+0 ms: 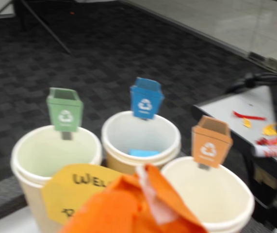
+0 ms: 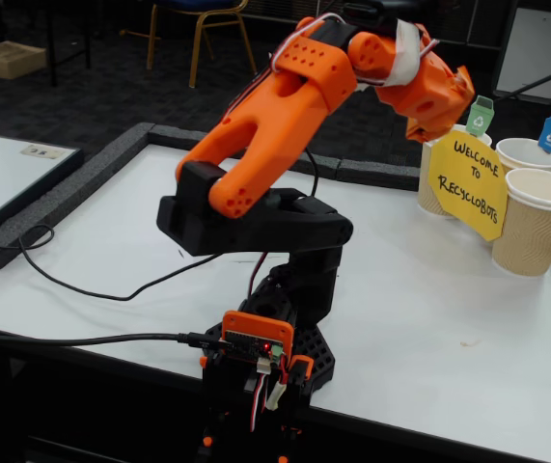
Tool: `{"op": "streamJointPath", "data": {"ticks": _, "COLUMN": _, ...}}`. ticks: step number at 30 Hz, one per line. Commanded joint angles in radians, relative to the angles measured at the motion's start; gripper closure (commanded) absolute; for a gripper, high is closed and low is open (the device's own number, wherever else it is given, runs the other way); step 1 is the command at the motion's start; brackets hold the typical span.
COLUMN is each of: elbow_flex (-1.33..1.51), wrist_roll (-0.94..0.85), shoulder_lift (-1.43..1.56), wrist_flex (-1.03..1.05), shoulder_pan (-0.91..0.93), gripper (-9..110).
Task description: Sort rubbish by color.
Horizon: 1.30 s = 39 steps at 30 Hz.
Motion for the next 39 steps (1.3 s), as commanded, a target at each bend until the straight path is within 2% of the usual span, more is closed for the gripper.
{"op": "streamJointPath", "data": {"ticks": 1, "elbow_flex": -0.137, "wrist_roll": 0.002, "shoulder_lift": 0.005, "wrist_flex": -0.006, "shoulder_pan": -0.052, "gripper": 101}}
{"op": "streamJointPath", "data": {"ticks": 15, "elbow_flex": -0.137, "wrist_roll": 0.002, "shoulder_lift": 0.006, "wrist_flex": -0.008, "shoulder_pan": -0.075, "gripper": 101}}
{"op": "streamJointPath", "data": {"ticks": 25, "elbow_flex": -0.067, "wrist_roll": 0.002, "shoulder_lift": -0.011, "wrist_flex": -0.137, "shoulder_pan": -0.026, "gripper": 101}}
{"op": "streamJointPath", "data": {"ticks": 32, "elbow_flex": -0.092, "wrist_roll": -0.014, "shoulder_lift": -0.156, "wrist_flex": -0.255, "shoulder_pan": 0.035, "gripper": 101}}
{"op": "streamJointPath", "data": {"ticks": 39, "elbow_flex": -0.281, "wrist_roll": -0.017, "shoulder_lift": -0.437, "wrist_flex": -0.298, "shoulder_pan": 0.087, "gripper": 101}}
